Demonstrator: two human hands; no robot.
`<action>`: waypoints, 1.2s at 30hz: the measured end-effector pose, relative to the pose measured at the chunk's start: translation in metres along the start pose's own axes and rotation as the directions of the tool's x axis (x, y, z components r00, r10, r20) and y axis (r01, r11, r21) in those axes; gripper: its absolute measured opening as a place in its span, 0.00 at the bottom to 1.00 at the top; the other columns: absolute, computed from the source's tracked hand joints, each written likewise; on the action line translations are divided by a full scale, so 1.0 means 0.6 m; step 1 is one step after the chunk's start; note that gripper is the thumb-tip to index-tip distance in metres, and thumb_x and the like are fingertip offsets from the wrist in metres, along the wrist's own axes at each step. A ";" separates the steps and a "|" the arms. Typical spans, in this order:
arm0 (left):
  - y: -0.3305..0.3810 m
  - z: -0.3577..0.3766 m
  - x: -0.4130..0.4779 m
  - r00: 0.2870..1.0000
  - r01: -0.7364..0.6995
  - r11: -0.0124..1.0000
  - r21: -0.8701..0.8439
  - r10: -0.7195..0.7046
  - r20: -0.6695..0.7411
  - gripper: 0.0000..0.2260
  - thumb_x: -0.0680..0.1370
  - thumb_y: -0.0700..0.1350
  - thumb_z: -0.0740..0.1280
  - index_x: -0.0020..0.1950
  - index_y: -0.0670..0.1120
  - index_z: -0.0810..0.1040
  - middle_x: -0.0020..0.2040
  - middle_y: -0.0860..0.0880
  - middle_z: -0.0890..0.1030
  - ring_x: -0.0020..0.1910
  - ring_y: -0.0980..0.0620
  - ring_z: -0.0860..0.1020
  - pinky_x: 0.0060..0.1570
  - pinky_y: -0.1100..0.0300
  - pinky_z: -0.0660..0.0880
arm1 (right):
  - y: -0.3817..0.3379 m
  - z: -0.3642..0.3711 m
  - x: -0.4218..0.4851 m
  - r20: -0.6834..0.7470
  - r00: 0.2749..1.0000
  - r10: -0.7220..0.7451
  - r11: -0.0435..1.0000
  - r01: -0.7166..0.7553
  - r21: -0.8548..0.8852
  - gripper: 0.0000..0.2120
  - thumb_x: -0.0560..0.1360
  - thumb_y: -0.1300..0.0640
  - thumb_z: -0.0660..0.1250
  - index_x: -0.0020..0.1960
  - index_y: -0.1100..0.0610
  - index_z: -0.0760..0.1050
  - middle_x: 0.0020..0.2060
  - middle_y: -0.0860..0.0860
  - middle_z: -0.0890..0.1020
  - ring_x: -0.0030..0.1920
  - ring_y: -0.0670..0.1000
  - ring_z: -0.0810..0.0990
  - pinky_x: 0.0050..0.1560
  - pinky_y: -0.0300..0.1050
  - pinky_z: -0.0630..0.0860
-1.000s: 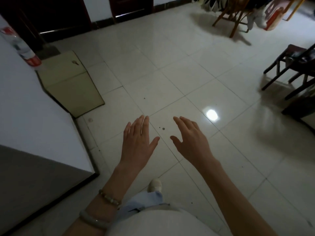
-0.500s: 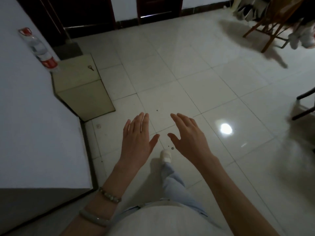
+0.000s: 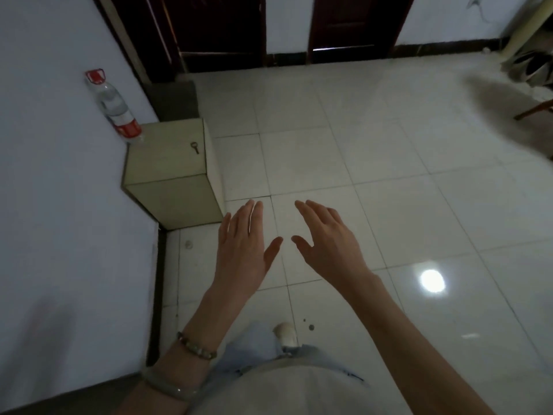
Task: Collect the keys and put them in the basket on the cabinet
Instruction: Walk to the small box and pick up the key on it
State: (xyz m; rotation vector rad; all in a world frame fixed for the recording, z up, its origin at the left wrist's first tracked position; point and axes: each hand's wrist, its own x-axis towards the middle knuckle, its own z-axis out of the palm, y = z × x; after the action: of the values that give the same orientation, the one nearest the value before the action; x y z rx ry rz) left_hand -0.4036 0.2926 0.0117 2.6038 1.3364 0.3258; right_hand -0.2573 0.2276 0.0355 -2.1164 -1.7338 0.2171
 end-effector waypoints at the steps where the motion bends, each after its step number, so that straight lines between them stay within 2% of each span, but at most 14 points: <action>1: -0.004 0.002 0.022 1.000 0.015 1.000 0.002 -0.015 -0.004 0.31 0.77 0.58 0.55 0.72 0.39 0.57 0.72 0.39 0.65 0.70 0.42 0.64 0.70 0.45 0.57 | 0.007 0.001 0.025 0.009 1.000 -0.015 1.000 0.015 0.004 0.29 0.72 0.55 0.69 0.68 0.60 0.62 0.65 0.59 0.72 0.65 0.59 0.69 0.59 0.54 0.73; 14: -0.128 0.034 0.324 0.982 0.189 0.982 0.013 -0.189 -0.020 0.32 0.77 0.58 0.58 0.73 0.40 0.55 0.73 0.40 0.62 0.71 0.42 0.60 0.71 0.46 0.55 | 0.075 0.058 0.367 0.063 0.992 -0.113 0.994 0.113 0.004 0.29 0.72 0.54 0.69 0.68 0.58 0.61 0.65 0.58 0.72 0.64 0.59 0.70 0.60 0.52 0.72; 28: -0.303 0.002 0.679 0.964 0.263 0.961 0.081 -0.260 -0.048 0.32 0.77 0.58 0.57 0.73 0.39 0.56 0.72 0.39 0.64 0.70 0.42 0.63 0.71 0.46 0.56 | 0.051 0.105 0.798 0.064 0.975 -0.214 0.976 0.210 0.054 0.29 0.72 0.55 0.69 0.68 0.58 0.61 0.63 0.57 0.74 0.63 0.58 0.72 0.59 0.52 0.73; 33: -0.358 0.006 0.755 0.938 0.345 0.936 0.069 -0.342 -0.053 0.32 0.76 0.58 0.59 0.73 0.40 0.57 0.72 0.40 0.64 0.71 0.43 0.62 0.71 0.47 0.55 | 0.044 0.130 0.915 0.104 0.957 -0.271 0.962 0.264 0.072 0.29 0.72 0.55 0.69 0.69 0.58 0.61 0.65 0.57 0.73 0.64 0.58 0.71 0.60 0.53 0.72; 36: -0.392 0.012 0.792 0.907 0.418 0.907 0.050 -0.414 -0.084 0.31 0.75 0.56 0.62 0.71 0.39 0.60 0.70 0.39 0.67 0.68 0.41 0.66 0.69 0.45 0.58 | 0.038 0.148 0.990 0.116 0.938 -0.327 0.944 0.319 0.080 0.28 0.72 0.55 0.68 0.69 0.58 0.62 0.64 0.57 0.74 0.63 0.58 0.71 0.59 0.51 0.72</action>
State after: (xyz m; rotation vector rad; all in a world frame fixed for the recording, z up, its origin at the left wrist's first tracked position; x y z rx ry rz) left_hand -0.3136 0.8150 -0.0095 2.2868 1.9076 0.3088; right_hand -0.1372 0.8161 0.0213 -1.7746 -2.0900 0.3111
